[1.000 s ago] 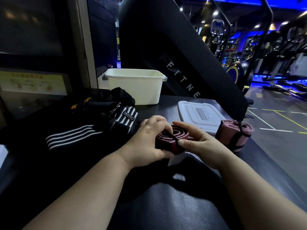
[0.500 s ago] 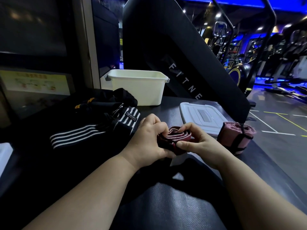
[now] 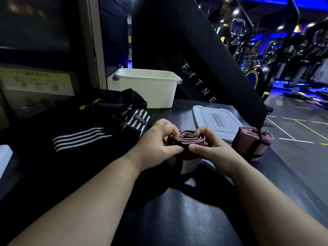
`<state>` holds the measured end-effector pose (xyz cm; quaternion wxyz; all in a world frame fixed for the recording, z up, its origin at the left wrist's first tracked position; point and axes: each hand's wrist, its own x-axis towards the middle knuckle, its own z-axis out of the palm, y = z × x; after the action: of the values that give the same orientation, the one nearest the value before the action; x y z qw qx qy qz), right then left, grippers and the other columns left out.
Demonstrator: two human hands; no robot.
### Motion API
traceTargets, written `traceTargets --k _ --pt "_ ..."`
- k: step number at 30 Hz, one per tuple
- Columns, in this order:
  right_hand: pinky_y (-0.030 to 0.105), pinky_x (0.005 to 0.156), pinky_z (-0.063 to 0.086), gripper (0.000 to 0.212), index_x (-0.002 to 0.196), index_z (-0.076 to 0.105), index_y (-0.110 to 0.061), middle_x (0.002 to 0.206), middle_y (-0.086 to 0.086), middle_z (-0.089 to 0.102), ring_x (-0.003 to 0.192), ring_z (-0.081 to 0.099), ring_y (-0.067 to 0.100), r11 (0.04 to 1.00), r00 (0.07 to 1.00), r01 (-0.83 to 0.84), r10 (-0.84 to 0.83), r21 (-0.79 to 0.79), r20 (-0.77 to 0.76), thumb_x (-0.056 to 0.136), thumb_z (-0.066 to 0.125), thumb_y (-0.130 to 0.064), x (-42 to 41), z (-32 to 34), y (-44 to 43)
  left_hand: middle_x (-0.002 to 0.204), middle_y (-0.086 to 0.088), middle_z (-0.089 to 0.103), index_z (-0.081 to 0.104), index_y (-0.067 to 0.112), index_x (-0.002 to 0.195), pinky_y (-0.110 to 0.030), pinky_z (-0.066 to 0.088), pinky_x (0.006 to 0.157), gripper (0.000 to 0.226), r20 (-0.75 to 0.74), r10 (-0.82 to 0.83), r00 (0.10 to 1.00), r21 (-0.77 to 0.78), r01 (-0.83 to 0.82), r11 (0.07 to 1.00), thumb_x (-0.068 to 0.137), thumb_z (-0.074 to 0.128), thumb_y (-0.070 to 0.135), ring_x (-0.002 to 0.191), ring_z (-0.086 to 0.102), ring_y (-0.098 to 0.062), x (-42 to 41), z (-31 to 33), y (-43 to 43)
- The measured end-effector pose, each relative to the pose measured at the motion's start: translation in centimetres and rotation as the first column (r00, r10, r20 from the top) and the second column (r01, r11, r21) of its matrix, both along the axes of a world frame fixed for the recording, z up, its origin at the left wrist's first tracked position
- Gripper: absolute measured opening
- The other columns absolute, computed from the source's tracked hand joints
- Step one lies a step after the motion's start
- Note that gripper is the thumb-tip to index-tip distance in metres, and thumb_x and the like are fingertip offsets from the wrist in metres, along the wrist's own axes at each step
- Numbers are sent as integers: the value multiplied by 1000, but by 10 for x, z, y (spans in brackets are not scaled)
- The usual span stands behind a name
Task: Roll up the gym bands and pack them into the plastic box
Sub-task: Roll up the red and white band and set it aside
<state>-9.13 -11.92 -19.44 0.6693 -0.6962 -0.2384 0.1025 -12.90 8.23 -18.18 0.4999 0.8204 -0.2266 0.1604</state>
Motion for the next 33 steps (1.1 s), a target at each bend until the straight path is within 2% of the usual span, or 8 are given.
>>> traceTargets --k 3,7,10,14,17,20,26,33 --pt "43 80 39 39 89 58 -31 90 0 63 82 54 23 1000 1000 22 -22 1 -2 59 83 -33 0 -1 1 91 5 44 52 32 69 -33 52 76 28 80 91 993 -55 -87 995 67 77 19 81 53 -14 4 -8 -5" --pt "44 81 37 49 86 57 -33 91 4 60 85 50 24 999 999 34 -34 -4 1 51 90 -40 0 -1 2 80 9 49 60 31 81 -11 37 77 29 256 265 929 -22 -269 963 60 74 45 79 47 -1 12 -15 -3" --pt "37 72 41 43 87 55 -33 90 5 60 80 51 22 998 998 58 -58 -11 14 56 85 -33 0 -1 3 72 10 54 58 34 66 -17 41 70 23 100 225 969 -107 -215 971 60 80 37 67 50 0 12 -16 0" --pt "20 66 49 58 108 54 -35 107 0 63 78 64 7 994 995 79 -75 -78 59 65 87 -15 -5 0 4 81 3 64 61 28 74 -27 50 78 22 -71 77 994 -197 -90 976 65 81 21 76 58 -8 10 -15 3" --pt "19 87 52 73 128 54 -30 119 -8 62 100 65 -2 988 992 107 -99 -114 76 65 85 -12 -6 2 2 86 -6 63 62 17 82 -30 49 82 15 -98 -17 995 -193 -2 981 72 74 16 81 59 -15 5 -11 7" --pt "28 94 51 78 121 62 -21 113 -1 71 107 66 12 979 989 110 -91 -174 113 50 91 -34 -5 3 2 77 -28 58 62 11 82 -37 42 72 19 -125 -60 990 -244 28 969 74 61 28 69 53 -36 1 -7 6" --pt "20 82 51 73 114 62 -20 107 -3 72 102 67 11 981 985 133 -115 -141 127 46 87 -35 -5 -2 9 75 2 60 65 12 78 -21 45 75 10 -197 39 980 -263 -91 960 85 71 9 74 54 -8 7 -7 4" --pt "22 86 49 79 115 58 -21 106 -5 71 101 65 7 977 981 146 -123 -154 149 44 88 -42 -5 -3 9 78 -4 63 59 11 95 -14 50 65 19 -378 -39 925 -440 -142 887 87 63 -6 71 59 -10 7 -1 2"
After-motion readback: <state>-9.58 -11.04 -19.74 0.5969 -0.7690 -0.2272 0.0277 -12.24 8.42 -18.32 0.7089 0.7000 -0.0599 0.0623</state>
